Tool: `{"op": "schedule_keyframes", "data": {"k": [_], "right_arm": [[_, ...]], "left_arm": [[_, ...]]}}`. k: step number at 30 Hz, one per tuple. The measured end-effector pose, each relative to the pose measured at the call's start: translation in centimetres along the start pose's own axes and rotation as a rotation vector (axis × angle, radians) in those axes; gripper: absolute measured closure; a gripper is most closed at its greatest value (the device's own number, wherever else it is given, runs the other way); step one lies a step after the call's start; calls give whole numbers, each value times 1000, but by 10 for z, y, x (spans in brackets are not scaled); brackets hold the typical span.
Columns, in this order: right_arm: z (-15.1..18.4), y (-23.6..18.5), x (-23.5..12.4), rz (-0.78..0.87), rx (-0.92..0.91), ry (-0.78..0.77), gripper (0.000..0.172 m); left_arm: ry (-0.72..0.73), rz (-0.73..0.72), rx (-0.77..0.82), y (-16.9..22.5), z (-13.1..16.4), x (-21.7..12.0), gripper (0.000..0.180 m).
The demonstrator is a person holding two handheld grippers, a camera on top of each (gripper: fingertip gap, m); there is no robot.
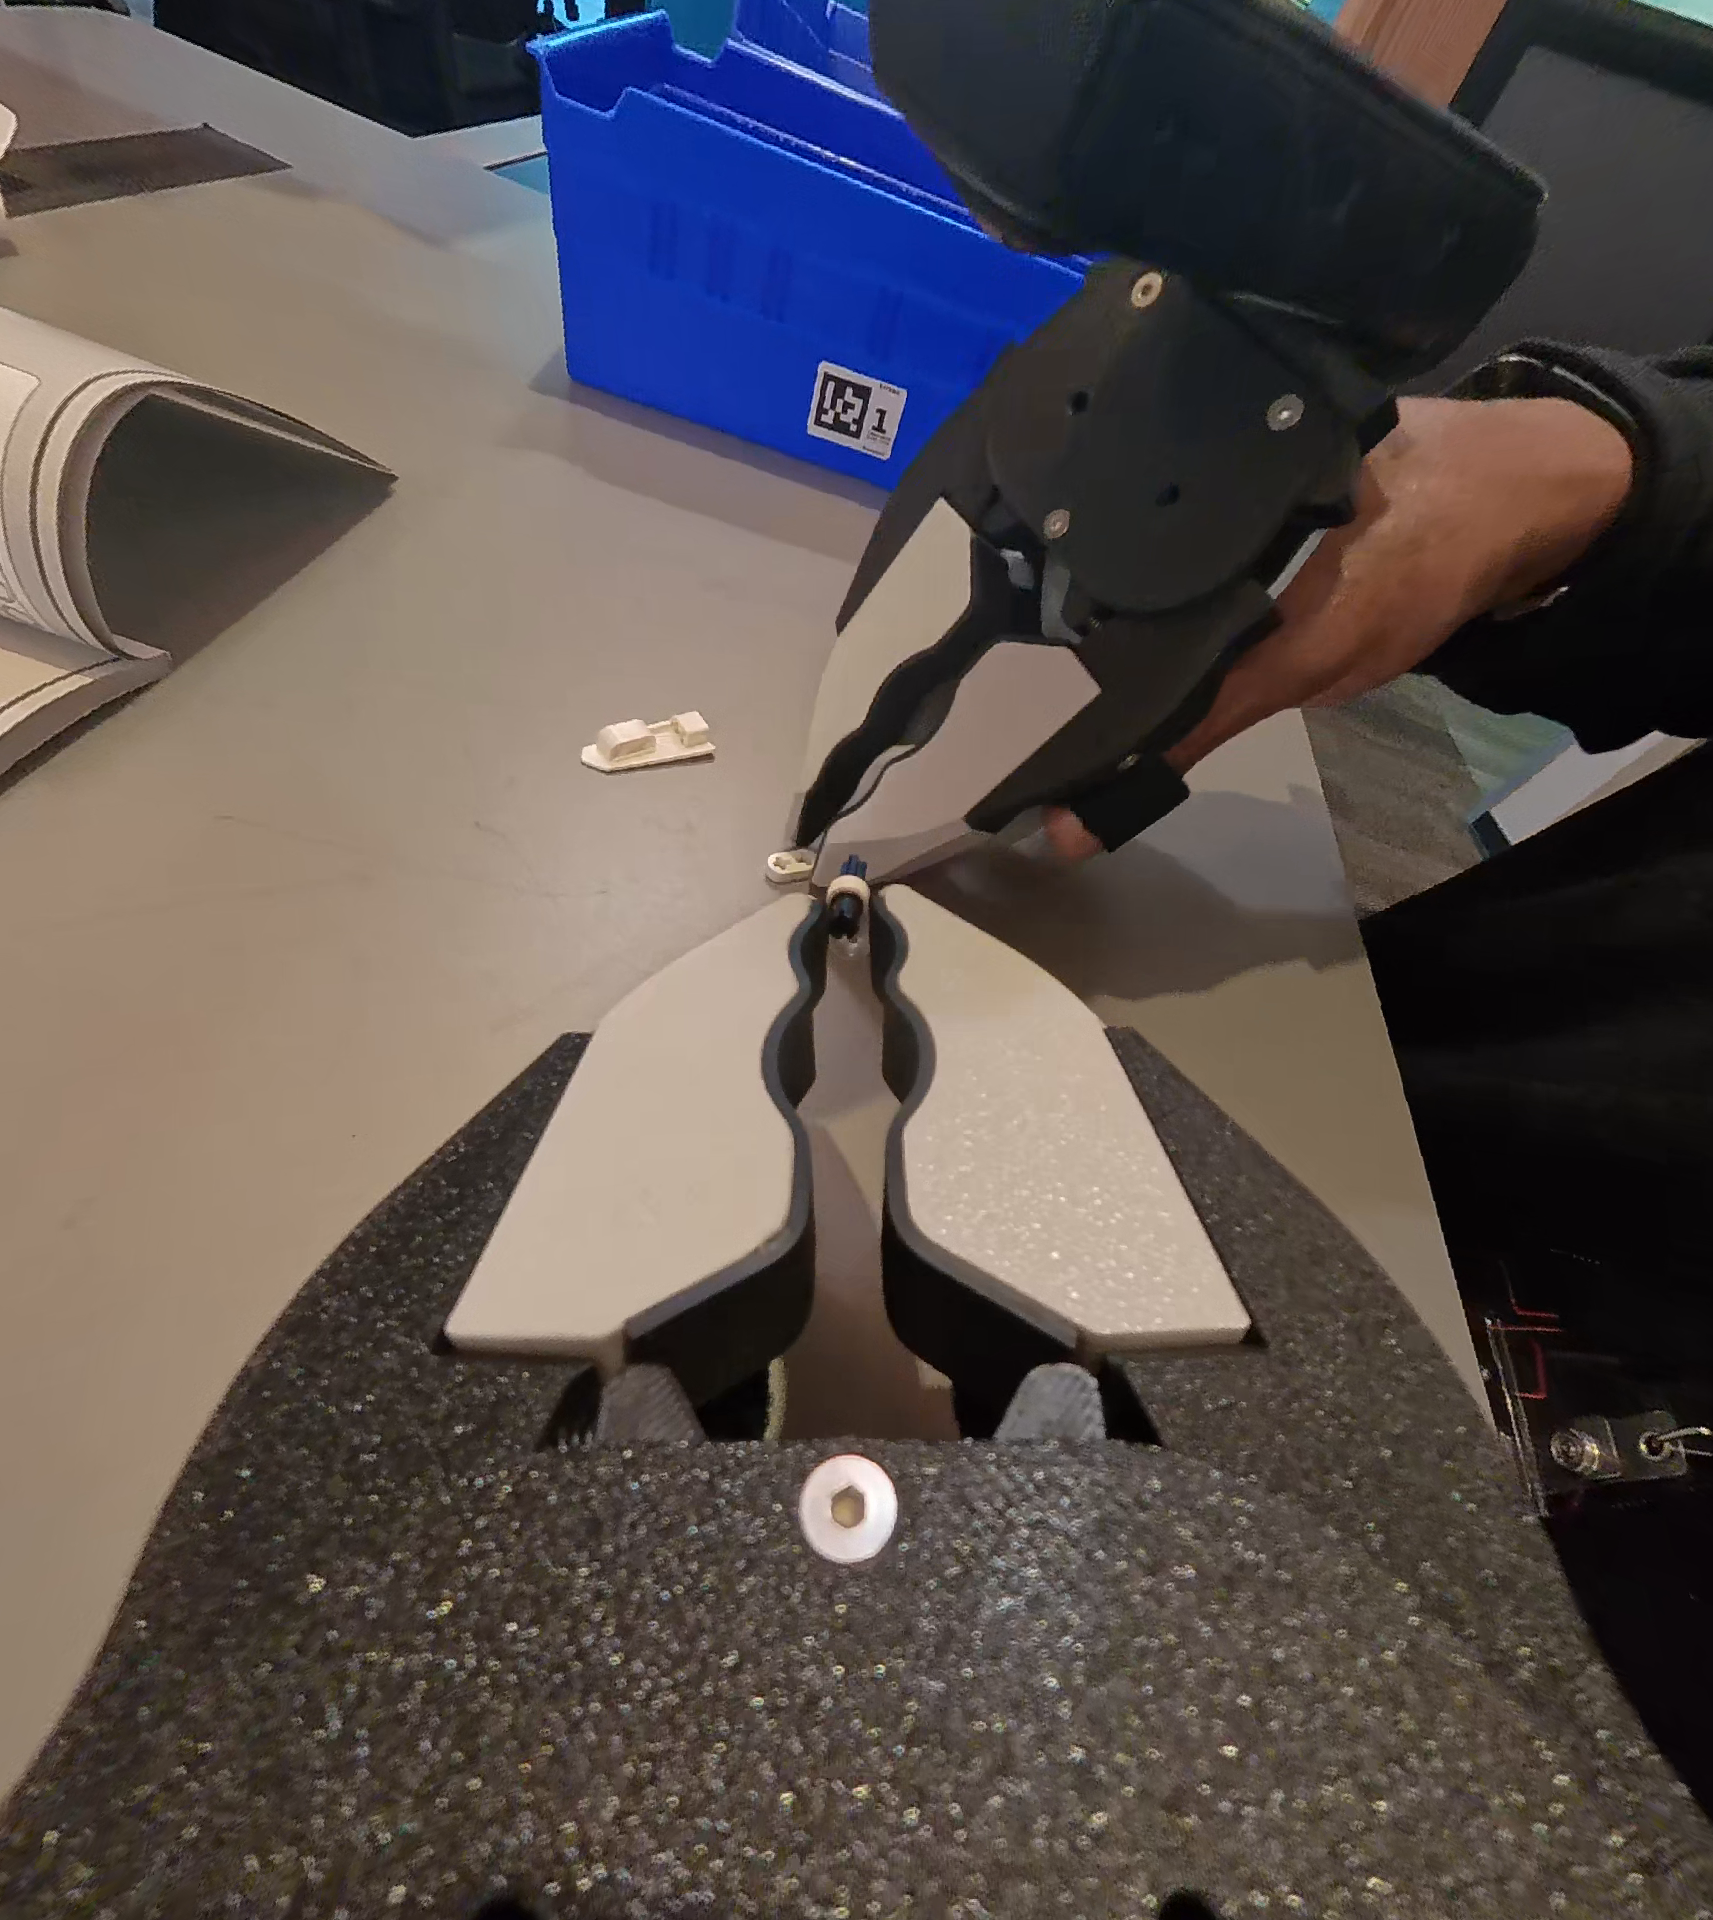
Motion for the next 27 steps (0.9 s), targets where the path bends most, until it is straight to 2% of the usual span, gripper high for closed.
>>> {"op": "schedule_keyframes", "data": {"k": [4, 11, 13, 14, 19, 22, 27], "right_arm": [[0, 3, -4, -27, -37, 24, 157], [-4, 6, 1, -49, -29, -2, 156], [-3, 5, 2, -48, -29, -5, 158], [-3, 5, 2, -54, -36, -8, 164], [-5, 5, 3, -63, -111, 29, 165], [-10, 7, 6, -150, -102, 193, 165], [-28, 21, -14, -368, 24, 733, 165]], "left_arm": [[-2, 3, -3, 0, 0, 0, 173], [-1, 3, -8, -1, 0, 0, 173], [-1, 6, -11, -1, 0, 0, 173], [-3, 8, -11, -1, 0, 0, 173], [0, -2, -18, -2, -1, 0, 173], [72, -14, -42, -5, -7, -5, 173], [307, -5, -102, -10, -26, -18, 173]]}}
Point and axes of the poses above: each gripper's, where its closed fingertips meet, x out along the fingers, z out of its underside, y = z × x across the jaws, the point moved 6 cm from there along -x, back along the fingers, and after that the axes turned 13 degrees about -x, right-handed, at the moved point
